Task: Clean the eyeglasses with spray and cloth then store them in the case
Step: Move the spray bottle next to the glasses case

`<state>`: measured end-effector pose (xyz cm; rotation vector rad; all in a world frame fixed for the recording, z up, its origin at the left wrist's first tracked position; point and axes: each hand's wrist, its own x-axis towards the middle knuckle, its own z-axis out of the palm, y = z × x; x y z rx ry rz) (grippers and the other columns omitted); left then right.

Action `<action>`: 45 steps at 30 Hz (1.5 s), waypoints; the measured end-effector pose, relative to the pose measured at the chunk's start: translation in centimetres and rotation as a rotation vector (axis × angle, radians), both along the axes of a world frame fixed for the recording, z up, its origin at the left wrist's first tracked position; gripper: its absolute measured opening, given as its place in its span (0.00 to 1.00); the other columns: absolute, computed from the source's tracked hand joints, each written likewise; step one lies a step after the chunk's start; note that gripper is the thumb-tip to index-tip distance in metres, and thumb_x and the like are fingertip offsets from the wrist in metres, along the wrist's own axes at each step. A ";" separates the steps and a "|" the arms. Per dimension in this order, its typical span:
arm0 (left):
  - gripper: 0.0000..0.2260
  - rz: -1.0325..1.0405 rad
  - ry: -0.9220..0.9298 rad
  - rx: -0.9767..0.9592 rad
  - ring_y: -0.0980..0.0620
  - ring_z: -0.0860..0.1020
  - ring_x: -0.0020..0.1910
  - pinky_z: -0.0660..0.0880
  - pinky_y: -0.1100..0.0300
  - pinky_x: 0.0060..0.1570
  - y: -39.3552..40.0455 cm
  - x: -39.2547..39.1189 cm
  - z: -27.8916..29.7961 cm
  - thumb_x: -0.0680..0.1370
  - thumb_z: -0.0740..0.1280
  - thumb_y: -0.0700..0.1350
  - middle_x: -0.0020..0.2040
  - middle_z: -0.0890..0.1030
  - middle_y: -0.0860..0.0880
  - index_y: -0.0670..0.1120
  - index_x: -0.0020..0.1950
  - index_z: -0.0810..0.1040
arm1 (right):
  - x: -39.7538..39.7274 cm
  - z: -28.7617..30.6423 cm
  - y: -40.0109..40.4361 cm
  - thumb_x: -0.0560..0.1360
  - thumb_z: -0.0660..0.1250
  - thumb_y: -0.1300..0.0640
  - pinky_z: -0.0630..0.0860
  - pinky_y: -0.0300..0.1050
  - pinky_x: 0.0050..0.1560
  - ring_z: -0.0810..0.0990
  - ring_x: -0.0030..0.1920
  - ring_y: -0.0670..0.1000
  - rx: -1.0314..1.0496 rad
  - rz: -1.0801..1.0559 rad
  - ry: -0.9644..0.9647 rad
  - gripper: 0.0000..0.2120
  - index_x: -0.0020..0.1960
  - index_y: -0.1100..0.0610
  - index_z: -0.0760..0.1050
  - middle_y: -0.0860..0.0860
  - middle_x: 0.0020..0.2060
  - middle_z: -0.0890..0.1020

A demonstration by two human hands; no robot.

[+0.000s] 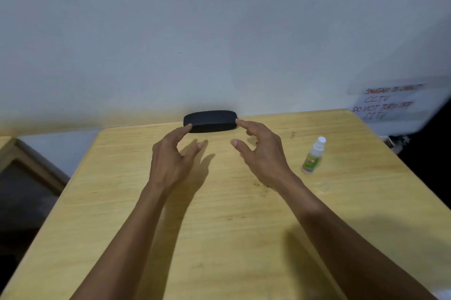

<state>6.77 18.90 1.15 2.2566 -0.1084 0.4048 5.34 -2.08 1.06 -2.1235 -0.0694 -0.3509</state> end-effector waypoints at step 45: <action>0.11 -0.126 0.001 -0.335 0.62 0.81 0.49 0.69 0.78 0.47 -19.1 -8.8 -0.9 0.74 0.74 0.44 0.47 0.84 0.59 0.51 0.56 0.82 | -12.5 -4.5 -13.4 0.74 0.75 0.52 0.79 0.45 0.47 0.81 0.41 0.43 -0.019 -0.374 -0.048 0.08 0.53 0.46 0.85 0.45 0.40 0.84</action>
